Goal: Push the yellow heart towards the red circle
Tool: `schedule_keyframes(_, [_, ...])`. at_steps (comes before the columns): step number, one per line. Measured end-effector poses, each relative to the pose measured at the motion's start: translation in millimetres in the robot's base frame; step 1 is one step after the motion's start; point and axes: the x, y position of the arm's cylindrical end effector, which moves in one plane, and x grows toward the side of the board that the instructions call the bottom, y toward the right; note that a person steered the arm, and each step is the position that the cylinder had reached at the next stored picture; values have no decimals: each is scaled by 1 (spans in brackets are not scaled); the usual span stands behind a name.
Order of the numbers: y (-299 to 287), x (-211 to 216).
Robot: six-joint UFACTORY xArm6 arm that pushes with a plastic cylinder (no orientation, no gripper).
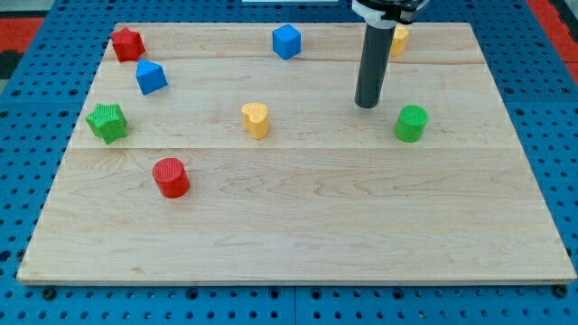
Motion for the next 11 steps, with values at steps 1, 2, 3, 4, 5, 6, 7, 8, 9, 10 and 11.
schedule_keyframes(1, [-5, 0])
schedule_keyframes(2, [-19, -1])
schedule_keyframes(3, [-62, -18])
schedule_keyframes(4, [-107, -4])
schedule_keyframes(5, [-151, 15])
schedule_keyframes(6, [-200, 49])
schedule_keyframes(7, [-206, 59])
schedule_keyframes(8, [-218, 75])
schedule_keyframes(9, [-220, 76])
schedule_keyframes(10, [-220, 75])
schedule_keyframes(11, [-207, 59])
